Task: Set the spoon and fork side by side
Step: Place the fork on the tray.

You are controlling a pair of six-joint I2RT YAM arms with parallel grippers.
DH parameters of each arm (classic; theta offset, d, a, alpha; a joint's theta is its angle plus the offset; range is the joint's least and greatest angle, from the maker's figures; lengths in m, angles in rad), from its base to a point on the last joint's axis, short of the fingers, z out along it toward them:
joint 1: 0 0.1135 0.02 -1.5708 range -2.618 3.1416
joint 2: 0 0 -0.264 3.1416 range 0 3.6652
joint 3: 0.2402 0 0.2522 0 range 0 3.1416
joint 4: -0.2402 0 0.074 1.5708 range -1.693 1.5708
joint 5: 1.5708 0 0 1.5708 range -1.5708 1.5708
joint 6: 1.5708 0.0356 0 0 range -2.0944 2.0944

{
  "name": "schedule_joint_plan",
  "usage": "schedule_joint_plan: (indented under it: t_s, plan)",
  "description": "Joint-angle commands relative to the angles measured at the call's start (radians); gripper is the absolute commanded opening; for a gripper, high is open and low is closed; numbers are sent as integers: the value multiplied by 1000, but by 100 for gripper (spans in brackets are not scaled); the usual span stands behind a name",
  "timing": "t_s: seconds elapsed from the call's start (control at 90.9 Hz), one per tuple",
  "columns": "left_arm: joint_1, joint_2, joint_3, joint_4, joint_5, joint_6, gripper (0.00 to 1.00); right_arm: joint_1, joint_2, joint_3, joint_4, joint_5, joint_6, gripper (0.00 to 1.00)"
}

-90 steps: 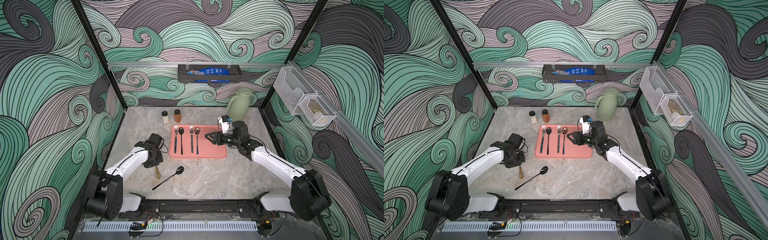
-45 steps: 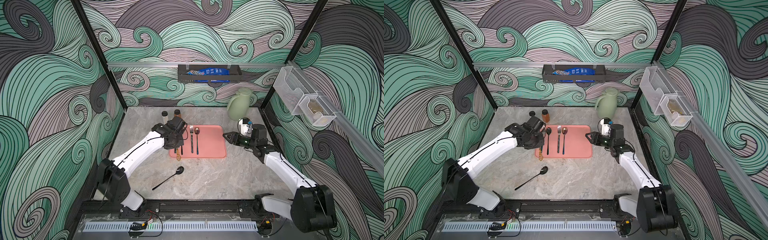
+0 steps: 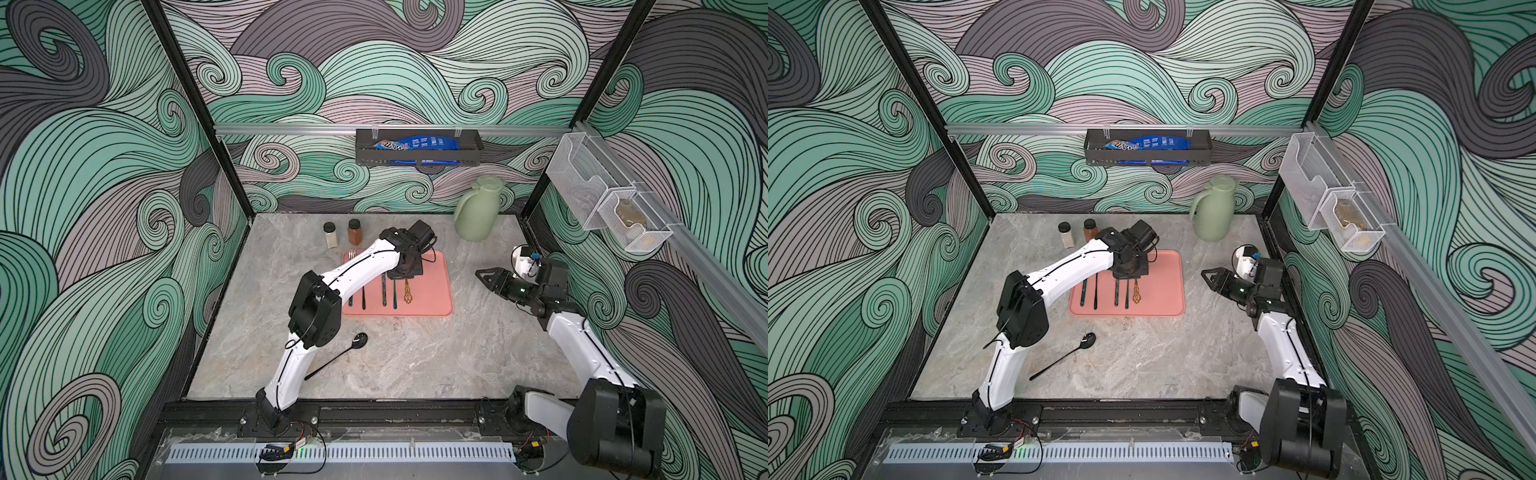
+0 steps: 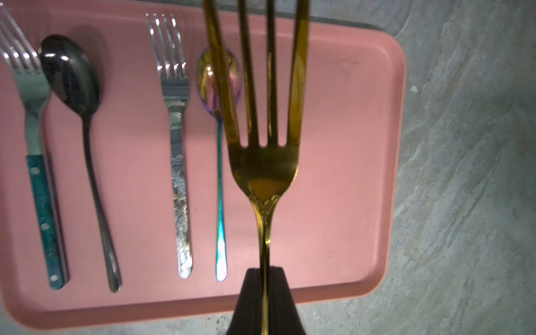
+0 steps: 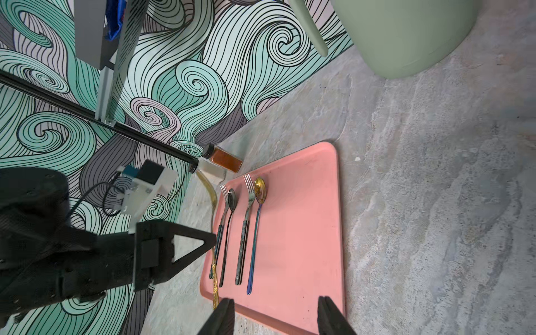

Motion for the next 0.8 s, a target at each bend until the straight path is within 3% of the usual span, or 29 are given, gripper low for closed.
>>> schedule_joint_plan:
  t_s: [0.0,0.132,0.793]
  plan:
    - [1,96,122,-54,15,-4,2,-5,-6,-25,5,-33,-12,51]
    - [1,186,214,-41,32,-4,2,-4,9,-31,18,-30,-10,51]
    - [-2,305,228,90,77,11,5,9,17,-22,14,-10,-1,51]
